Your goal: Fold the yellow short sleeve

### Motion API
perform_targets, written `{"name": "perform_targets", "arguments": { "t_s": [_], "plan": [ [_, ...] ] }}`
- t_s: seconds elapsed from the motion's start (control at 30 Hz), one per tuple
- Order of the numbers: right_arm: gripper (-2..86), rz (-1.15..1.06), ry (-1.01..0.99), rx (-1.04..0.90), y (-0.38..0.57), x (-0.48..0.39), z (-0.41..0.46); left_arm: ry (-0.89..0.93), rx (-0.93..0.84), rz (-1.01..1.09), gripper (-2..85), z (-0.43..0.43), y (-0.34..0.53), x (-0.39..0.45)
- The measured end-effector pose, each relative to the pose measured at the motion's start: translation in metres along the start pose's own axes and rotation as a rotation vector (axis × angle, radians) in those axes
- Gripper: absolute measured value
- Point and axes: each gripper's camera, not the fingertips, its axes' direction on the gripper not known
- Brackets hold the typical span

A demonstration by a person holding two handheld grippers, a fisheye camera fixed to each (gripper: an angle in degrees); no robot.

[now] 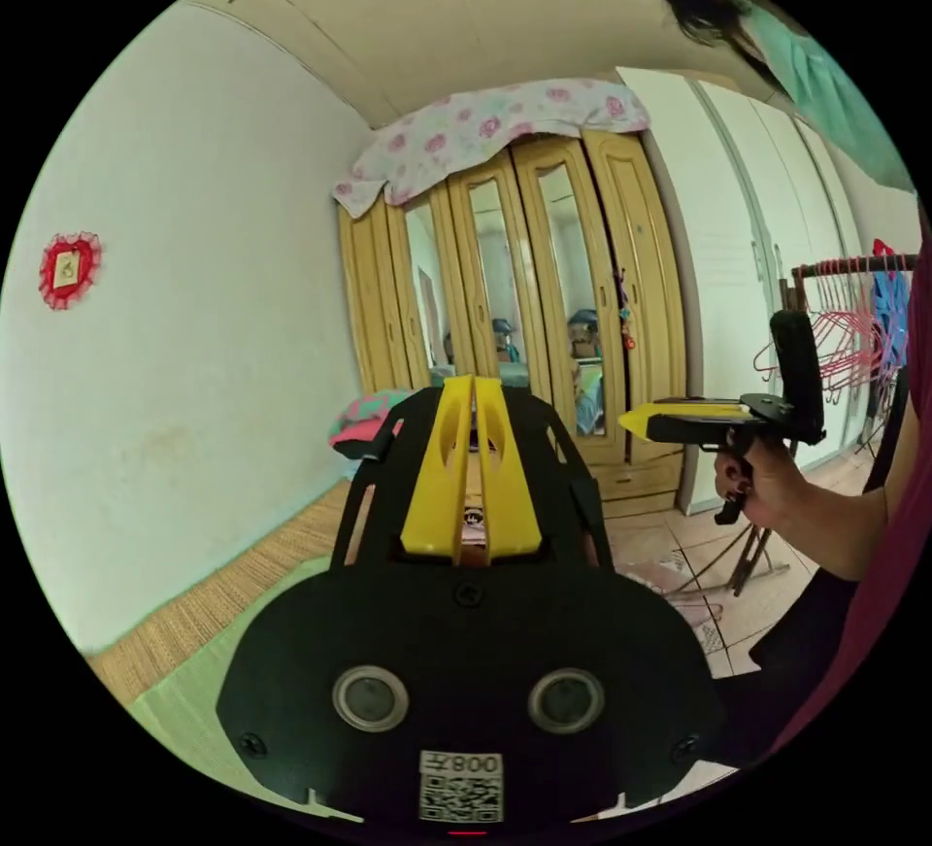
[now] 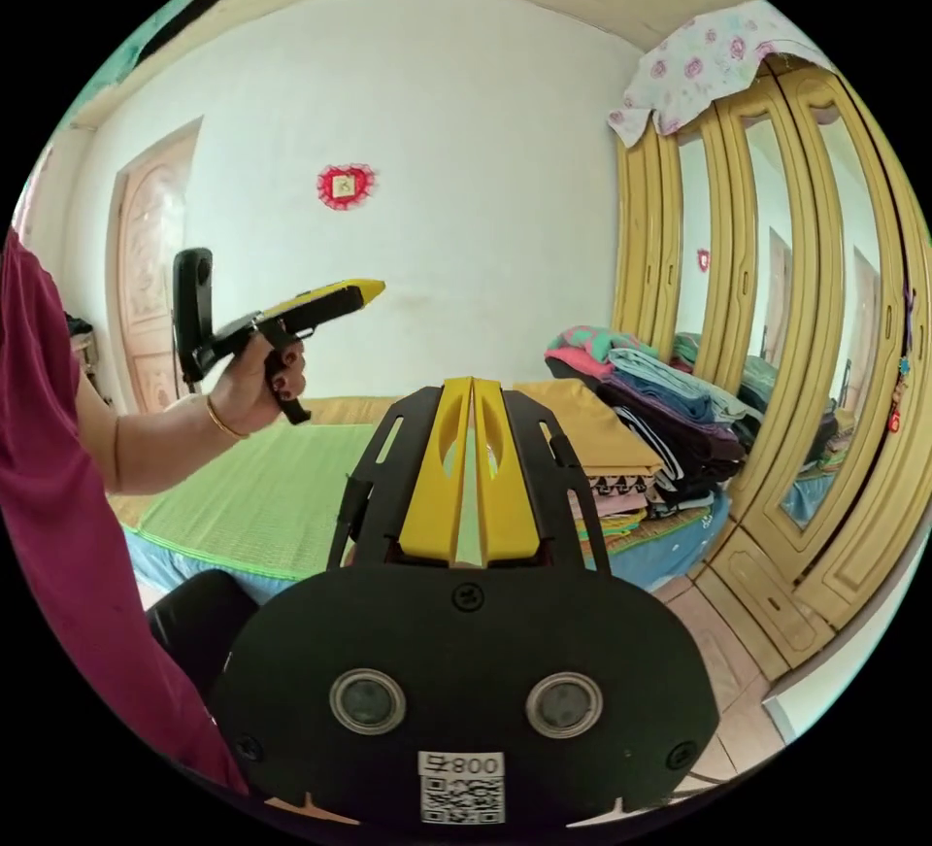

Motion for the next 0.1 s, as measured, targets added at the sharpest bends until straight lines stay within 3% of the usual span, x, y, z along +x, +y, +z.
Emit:
{"name": "perform_targets", "arguments": {
  "t_s": [0.1],
  "plan": [
    [0.1,-0.028,-0.044,0.055,-0.039,-0.022,-0.038,0.136,-0.052,-0.052,1.1,-0.032,-0.021,0.021]
  ]
}}
